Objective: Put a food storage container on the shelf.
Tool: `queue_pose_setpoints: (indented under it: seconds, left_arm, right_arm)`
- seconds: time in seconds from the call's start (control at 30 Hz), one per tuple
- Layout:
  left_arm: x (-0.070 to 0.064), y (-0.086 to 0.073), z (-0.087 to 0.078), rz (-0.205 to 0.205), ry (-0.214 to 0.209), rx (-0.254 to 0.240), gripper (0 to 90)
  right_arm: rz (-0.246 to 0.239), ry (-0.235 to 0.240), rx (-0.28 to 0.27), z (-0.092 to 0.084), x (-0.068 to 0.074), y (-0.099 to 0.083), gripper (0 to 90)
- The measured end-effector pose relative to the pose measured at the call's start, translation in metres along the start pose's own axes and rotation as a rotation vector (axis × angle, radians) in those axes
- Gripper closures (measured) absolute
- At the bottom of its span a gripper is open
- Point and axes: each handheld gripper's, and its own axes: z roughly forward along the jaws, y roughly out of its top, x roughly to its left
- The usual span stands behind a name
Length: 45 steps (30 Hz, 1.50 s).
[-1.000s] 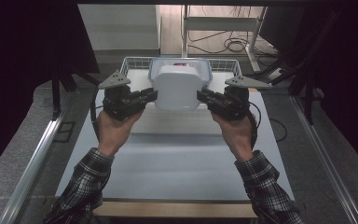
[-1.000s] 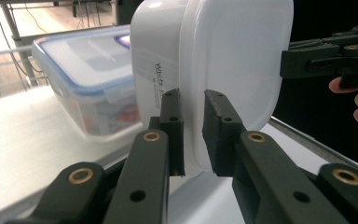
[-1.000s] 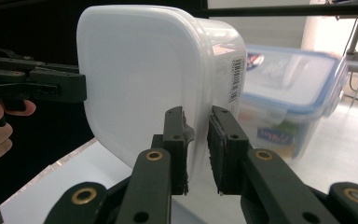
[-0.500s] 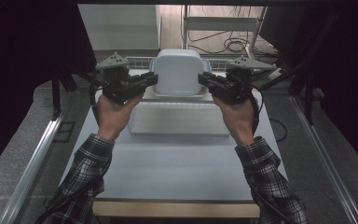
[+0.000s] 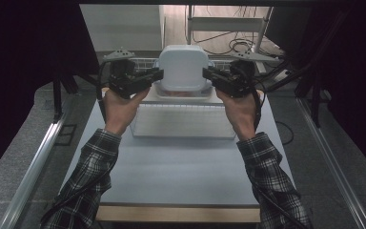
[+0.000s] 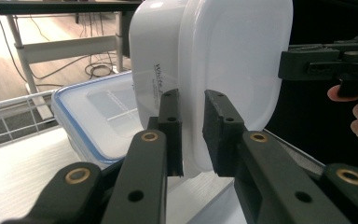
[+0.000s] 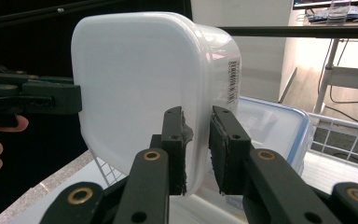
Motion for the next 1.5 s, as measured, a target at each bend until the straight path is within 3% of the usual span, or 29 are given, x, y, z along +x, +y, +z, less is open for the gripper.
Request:
queue_pose_setpoints:
  seconds: [0.8, 1.13, 1.27, 1.5]
  left_arm:
    - [0.013, 0.015, 0.021, -0.02, 0.01, 0.001, 60.7]
    - [0.019, 0.018, 0.034, -0.032, 0.042, 0.016, 52.4]
    - [0.021, 0.022, 0.038, -0.043, 0.056, 0.014, 46.5]
    - [0.023, 0.029, 0.044, -0.054, 0.068, 0.009, 41.9]
  right_arm:
    - [-0.022, -0.051, 0.002, 0.025, -0.002, 0.008, 59.4]
    - [0.005, -0.048, 0.012, 0.034, -0.009, 0.012, 50.3]
    - [-0.024, -0.097, 0.02, 0.038, -0.011, 0.016, 45.4]
    - [-0.022, -0.141, 0.008, 0.045, -0.016, 0.02, 44.8]
